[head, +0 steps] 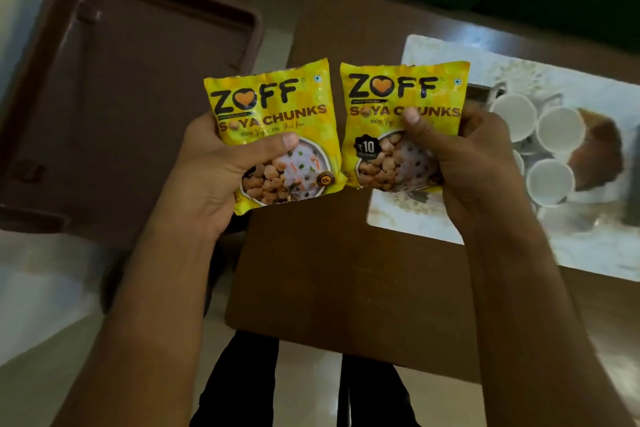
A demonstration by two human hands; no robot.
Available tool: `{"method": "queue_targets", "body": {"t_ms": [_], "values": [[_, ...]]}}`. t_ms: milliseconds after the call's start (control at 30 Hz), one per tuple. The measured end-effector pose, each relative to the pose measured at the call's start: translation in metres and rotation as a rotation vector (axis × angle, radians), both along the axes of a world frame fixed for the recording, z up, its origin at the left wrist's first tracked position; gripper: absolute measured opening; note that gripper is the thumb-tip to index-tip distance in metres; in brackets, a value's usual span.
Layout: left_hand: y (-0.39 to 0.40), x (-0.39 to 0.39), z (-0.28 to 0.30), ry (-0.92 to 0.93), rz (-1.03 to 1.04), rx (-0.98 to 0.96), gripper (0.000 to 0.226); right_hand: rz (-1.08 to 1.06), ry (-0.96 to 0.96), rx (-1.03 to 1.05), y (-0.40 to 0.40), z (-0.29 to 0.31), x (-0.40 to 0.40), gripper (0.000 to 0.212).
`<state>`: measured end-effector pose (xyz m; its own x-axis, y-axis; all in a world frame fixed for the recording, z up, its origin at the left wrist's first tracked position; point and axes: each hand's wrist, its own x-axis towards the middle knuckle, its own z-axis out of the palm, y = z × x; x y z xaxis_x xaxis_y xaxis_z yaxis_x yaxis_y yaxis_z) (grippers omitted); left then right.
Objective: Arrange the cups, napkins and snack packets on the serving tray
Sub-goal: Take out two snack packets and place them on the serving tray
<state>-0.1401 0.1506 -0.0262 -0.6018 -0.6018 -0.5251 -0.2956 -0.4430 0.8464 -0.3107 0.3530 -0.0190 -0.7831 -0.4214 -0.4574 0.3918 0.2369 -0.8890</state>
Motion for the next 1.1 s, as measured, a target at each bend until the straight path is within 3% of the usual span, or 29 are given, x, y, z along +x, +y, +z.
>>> {"method": "queue_targets", "body": {"t_ms": [133,300,433,600,700,800,1100], "values": [[0.037,-0.040,0.004,0.019,-0.063,0.001,0.050,-0.078,-0.006,0.001,0.050,0.005,-0.026,0.033],[0.078,-0.084,0.003,-0.005,-0.113,-0.031,0.066,-0.156,0.001,0.010,0.108,0.010,-0.057,0.040],[0.104,-0.113,-0.002,-0.025,-0.141,-0.043,0.055,-0.179,0.013,0.017,0.149,0.010,-0.086,0.021],[0.122,-0.140,-0.007,-0.037,-0.152,-0.063,0.046,-0.232,0.047,0.051,0.190,0.009,-0.119,0.015],[0.124,-0.149,-0.009,-0.060,-0.143,-0.094,0.050,-0.256,0.133,0.100,0.207,0.011,-0.136,0.017],[0.124,-0.154,-0.010,-0.075,-0.141,-0.133,0.040,-0.302,0.233,0.193,0.220,0.008,-0.149,0.011],[0.111,-0.153,-0.029,-0.221,-0.119,-0.195,0.029,-0.286,0.340,0.429,0.233,-0.021,-0.162,0.031]]}}
